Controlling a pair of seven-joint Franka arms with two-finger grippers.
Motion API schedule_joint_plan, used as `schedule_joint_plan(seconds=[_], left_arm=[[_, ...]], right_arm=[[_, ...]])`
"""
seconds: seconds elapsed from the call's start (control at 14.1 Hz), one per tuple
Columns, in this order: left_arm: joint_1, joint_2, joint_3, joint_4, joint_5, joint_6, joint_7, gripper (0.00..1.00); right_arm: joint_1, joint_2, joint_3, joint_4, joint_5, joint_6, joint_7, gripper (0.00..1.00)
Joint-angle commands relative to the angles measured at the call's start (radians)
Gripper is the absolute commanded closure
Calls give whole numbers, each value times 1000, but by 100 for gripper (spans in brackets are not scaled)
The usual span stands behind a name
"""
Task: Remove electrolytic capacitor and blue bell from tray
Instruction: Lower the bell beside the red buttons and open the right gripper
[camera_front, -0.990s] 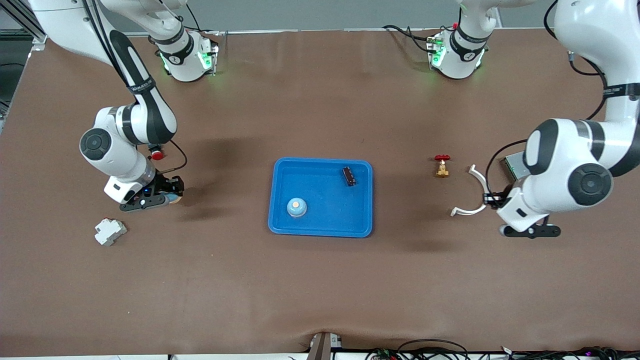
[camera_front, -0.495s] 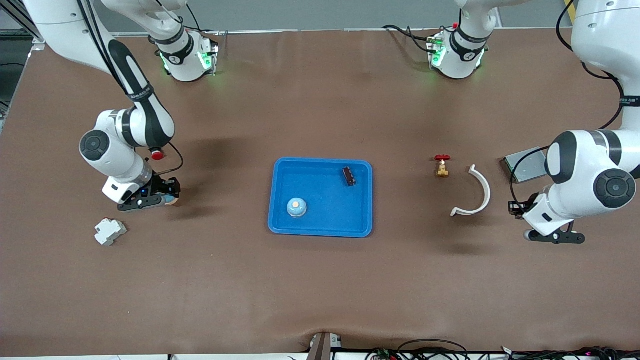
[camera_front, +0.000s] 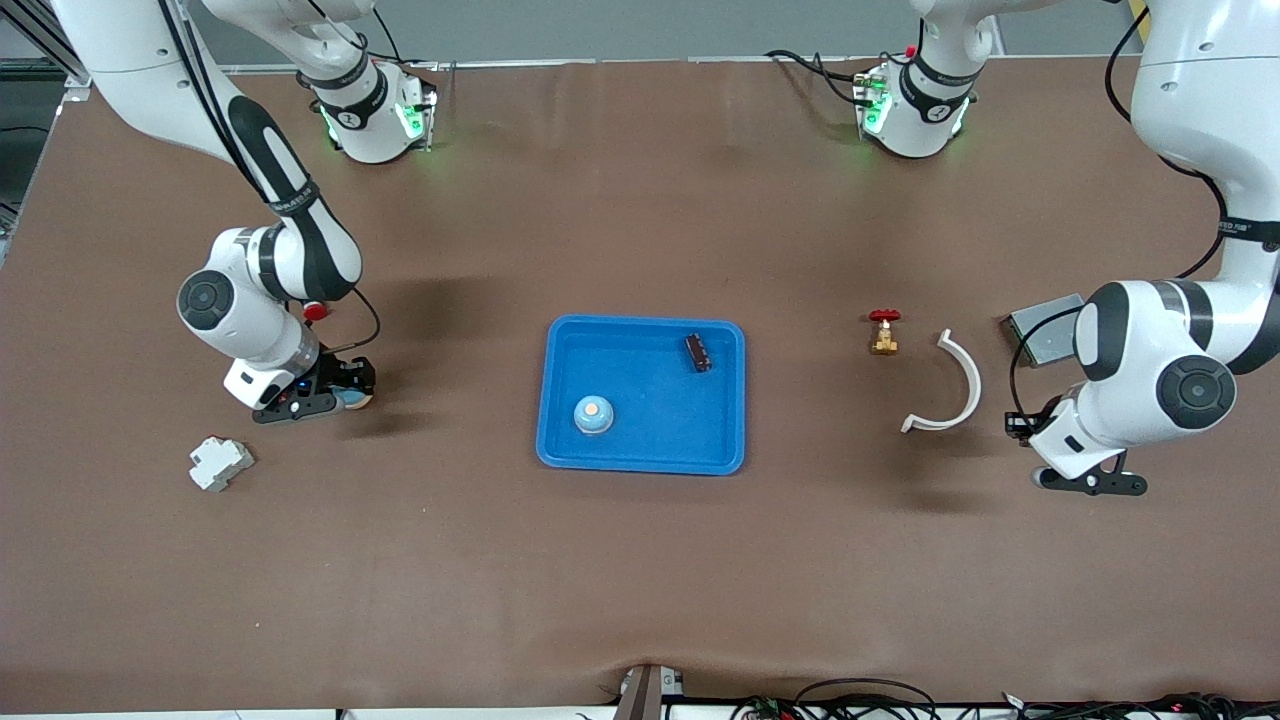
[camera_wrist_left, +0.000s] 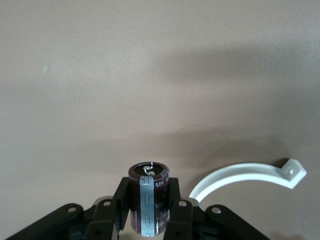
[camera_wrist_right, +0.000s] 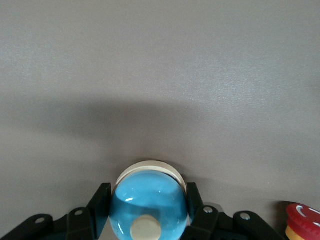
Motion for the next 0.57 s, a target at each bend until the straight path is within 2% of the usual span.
schedule_joint_plan(seconds=[0.0,0.5], left_arm=[[10,-12,-4,-46,21,49,6,100],[13,12,-4,-61,21,64,2,100]], right_arm=[[-22,6,19,1,22,9,-21,100],[-22,18,19,6,22,19,-21,100]])
